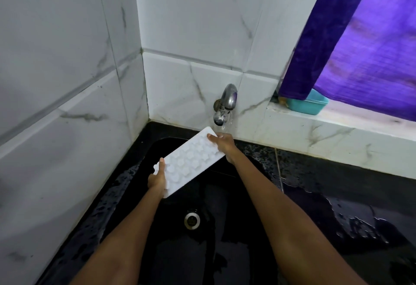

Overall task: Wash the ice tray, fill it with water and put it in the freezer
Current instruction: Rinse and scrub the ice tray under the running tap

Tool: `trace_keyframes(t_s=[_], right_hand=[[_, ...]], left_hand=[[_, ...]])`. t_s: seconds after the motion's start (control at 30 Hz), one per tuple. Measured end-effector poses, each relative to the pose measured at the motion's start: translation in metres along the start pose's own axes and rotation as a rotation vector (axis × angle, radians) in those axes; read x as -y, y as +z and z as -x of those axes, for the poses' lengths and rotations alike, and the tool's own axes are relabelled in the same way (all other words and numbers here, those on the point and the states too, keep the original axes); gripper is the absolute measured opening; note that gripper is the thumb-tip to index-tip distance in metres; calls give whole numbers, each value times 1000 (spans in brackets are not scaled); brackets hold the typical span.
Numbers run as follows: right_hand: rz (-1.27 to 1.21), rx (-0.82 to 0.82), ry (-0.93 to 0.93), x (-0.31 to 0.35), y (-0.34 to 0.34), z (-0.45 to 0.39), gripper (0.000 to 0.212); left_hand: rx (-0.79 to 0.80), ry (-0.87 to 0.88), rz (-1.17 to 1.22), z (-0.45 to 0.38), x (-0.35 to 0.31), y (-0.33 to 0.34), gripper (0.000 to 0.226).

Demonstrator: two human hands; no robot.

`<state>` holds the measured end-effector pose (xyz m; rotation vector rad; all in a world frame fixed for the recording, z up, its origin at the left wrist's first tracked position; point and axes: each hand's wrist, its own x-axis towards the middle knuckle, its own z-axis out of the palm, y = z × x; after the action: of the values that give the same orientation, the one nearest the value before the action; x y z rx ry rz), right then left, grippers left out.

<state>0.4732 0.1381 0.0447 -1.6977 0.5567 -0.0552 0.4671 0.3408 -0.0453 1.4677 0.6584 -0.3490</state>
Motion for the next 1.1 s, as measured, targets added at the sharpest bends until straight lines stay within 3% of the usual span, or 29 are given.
trace_keyframes(t_s=[0.1, 0.27, 0.37, 0.47, 0.57, 0.67, 0.77, 0.83, 0.97, 1.1], right_hand=[[4, -51, 15, 11, -13, 2, 31], [241, -46, -20, 25, -40, 11, 29], [313, 22, -29, 27, -59, 16, 15], [353, 13, -42, 21, -78, 18, 23], [303, -26, -32, 10, -90, 23, 23], [256, -26, 43, -8, -92, 29, 28], [-51, -138, 146, -23, -80, 31, 24], [-163, -259, 195, -30, -75, 25, 36], [-21, -366, 159, -27, -75, 24, 8], [132, -399, 49, -8, -93, 29, 35]], left_hand=[[39, -16, -38, 5, -4, 17, 72], [187, -145, 91, 26, 10, 56, 61], [265, -310, 242, 36, 15, 73, 81], [349, -469, 439, 40, 14, 76, 99], [335, -421, 537, 31, 17, 71, 84], [254, -319, 522, 27, 15, 68, 33], [196, -198, 516, 26, 11, 63, 46], [198, -135, 468, 24, 10, 58, 53], [229, -100, 367, 23, 12, 57, 57], [326, -166, 399, 30, 16, 79, 46]])
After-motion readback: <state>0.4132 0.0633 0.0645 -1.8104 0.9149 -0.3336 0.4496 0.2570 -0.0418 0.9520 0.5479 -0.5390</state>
